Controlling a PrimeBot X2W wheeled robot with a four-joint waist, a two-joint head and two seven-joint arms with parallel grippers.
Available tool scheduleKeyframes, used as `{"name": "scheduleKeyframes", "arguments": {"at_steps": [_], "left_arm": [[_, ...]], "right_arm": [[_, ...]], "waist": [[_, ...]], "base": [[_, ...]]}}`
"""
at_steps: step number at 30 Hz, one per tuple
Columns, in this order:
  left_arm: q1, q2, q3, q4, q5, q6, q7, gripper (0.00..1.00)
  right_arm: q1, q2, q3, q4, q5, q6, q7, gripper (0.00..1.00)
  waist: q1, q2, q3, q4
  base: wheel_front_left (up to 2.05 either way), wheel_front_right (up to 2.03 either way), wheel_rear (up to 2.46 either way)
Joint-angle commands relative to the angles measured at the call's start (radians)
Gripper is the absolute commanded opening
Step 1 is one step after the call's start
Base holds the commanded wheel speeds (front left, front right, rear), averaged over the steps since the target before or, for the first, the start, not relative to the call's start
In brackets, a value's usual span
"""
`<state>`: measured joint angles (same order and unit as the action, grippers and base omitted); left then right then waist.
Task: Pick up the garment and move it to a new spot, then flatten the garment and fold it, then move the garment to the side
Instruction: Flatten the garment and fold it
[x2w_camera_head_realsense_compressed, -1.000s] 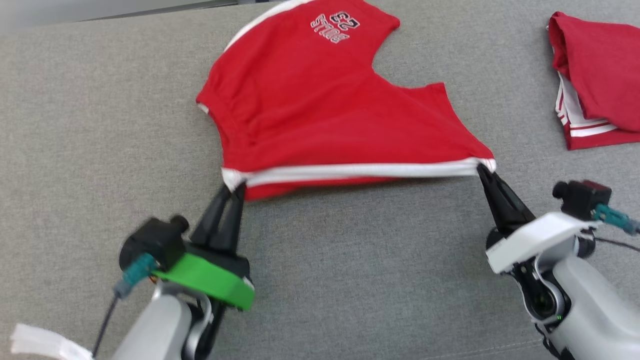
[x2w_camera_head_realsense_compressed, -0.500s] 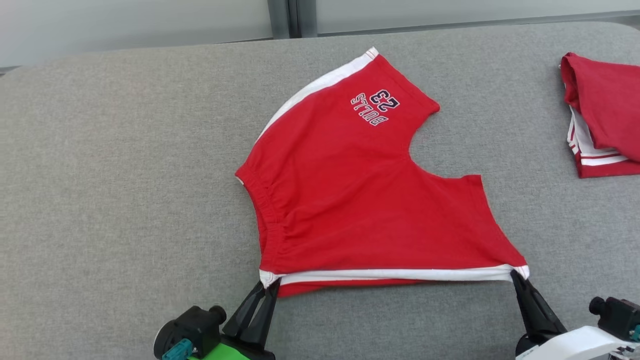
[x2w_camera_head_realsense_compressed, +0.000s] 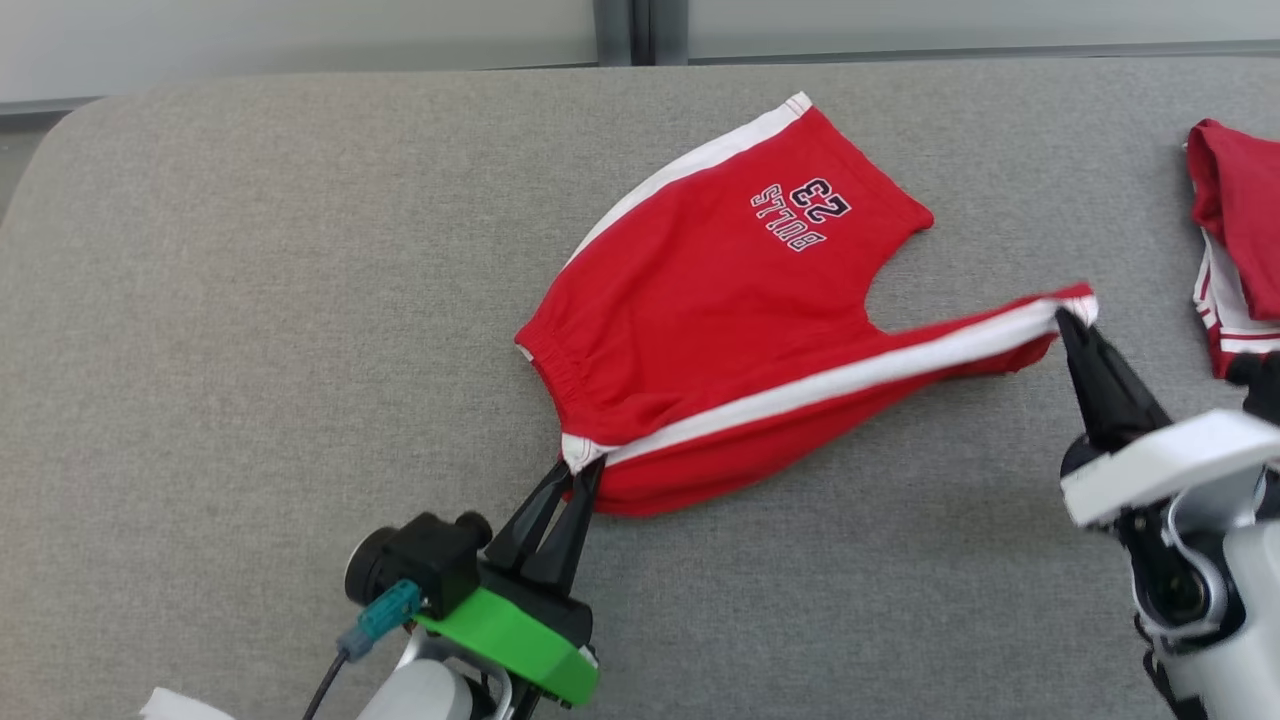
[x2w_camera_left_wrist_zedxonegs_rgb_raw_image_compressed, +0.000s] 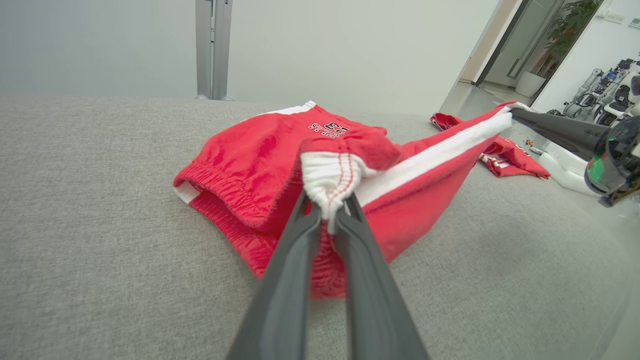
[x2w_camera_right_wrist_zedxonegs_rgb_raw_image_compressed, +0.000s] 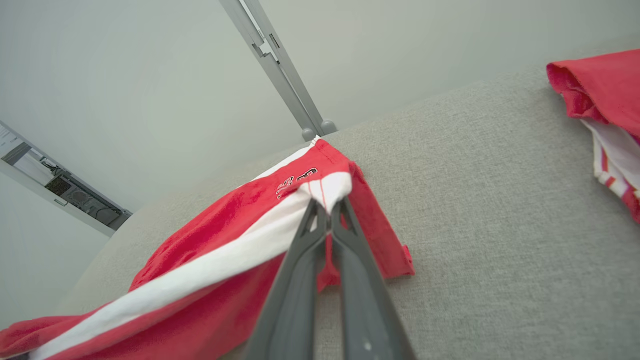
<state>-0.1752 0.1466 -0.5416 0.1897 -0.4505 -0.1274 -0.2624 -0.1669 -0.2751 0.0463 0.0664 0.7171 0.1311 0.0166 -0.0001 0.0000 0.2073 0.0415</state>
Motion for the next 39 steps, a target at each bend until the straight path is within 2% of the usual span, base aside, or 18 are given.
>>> {"name": "scheduleKeyframes", "arguments": {"at_steps": [1, 4, 11, 16, 21, 22, 23, 24, 25, 29, 35, 39], "left_arm": [[-0.043, -0.006, -0.005, 0.011, -0.027, -0.005, -0.002, 0.00], [-0.117, -0.018, -0.015, 0.050, -0.063, -0.005, -0.003, 0.00], [-0.326, -0.066, -0.037, 0.183, -0.167, -0.004, -0.001, 0.00], [-0.447, -0.086, -0.061, 0.296, -0.221, -0.004, -0.001, 0.00], [-0.525, -0.094, -0.077, 0.342, -0.231, -0.004, -0.001, 0.00], [-0.533, -0.095, -0.085, 0.345, -0.236, -0.004, -0.001, 0.12], [-0.543, -0.095, -0.099, 0.343, -0.239, -0.004, -0.001, 0.55], [-0.551, -0.095, -0.103, 0.339, -0.242, -0.004, -0.001, 1.00], [-0.555, -0.095, -0.108, 0.336, -0.244, -0.004, -0.001, 1.00], [-0.548, -0.095, -0.115, 0.328, -0.227, -0.004, -0.001, 1.00], [-0.475, -0.095, -0.049, 0.278, -0.222, 0.000, -0.001, 1.00], [-0.402, -0.094, 0.015, 0.225, -0.160, 0.014, -0.001, 1.00]], "right_arm": [[-0.068, -0.008, -0.008, 0.029, -0.005, -0.001, 0.019, 0.00], [-0.208, -0.013, -0.009, 0.100, -0.011, -0.001, 0.048, 0.00], [-0.545, -0.023, 0.028, 0.373, -0.080, -0.001, 0.104, 0.00], [-0.734, -0.012, 0.059, 0.575, -0.143, -0.001, 0.076, 0.00], [-0.863, 0.002, 0.088, 0.742, -0.174, -0.001, 0.004, 0.00], [-0.877, 0.006, 0.091, 0.771, -0.177, -0.001, -0.005, 0.00], [-0.894, 0.010, 0.095, 0.806, -0.181, -0.001, -0.016, 0.00], [-0.907, 0.011, 0.101, 0.829, -0.188, -0.001, -0.028, 0.35], [-0.921, 0.016, 0.112, 0.854, -0.192, -0.001, -0.044, 0.98], [-0.936, 0.015, 0.155, 0.912, -0.181, -0.001, -0.084, 1.00], [-0.899, -0.018, 0.214, 0.945, -0.134, -0.001, -0.127, 1.00], [-0.872, -0.059, 0.265, 0.948, -0.107, -0.001, -0.127, 1.00]], "waist": [[0.0001, 0.0000, 0.022, 0.027], [0.0001, 0.0000, 0.049, 0.056], [0.0001, 0.0000, 0.132, 0.124], [0.0001, 0.0000, 0.189, 0.155], [0.0001, 0.0000, 0.230, 0.177], [0.0001, 0.0000, 0.234, 0.179], [0.0001, 0.0000, 0.238, 0.181], [0.0001, 0.0000, 0.241, 0.182], [0.0001, 0.0000, 0.243, 0.184], [0.0001, 0.0000, 0.242, 0.185], [0.0001, 0.0000, 0.215, 0.181], [0.0001, 0.0000, 0.198, 0.179]], "base": [[0.00, 0.00, 0.00], [0.00, 0.00, 0.00], [0.00, 0.00, 0.00], [0.00, 0.00, 0.00], [0.00, 0.00, 0.00], [0.00, 0.00, 0.00], [0.00, 0.00, 0.00], [0.00, 0.00, 0.00], [0.00, 0.00, 0.00], [0.00, 0.00, 0.00], [0.00, 0.00, 0.00], [0.00, 0.00, 0.00]]}}
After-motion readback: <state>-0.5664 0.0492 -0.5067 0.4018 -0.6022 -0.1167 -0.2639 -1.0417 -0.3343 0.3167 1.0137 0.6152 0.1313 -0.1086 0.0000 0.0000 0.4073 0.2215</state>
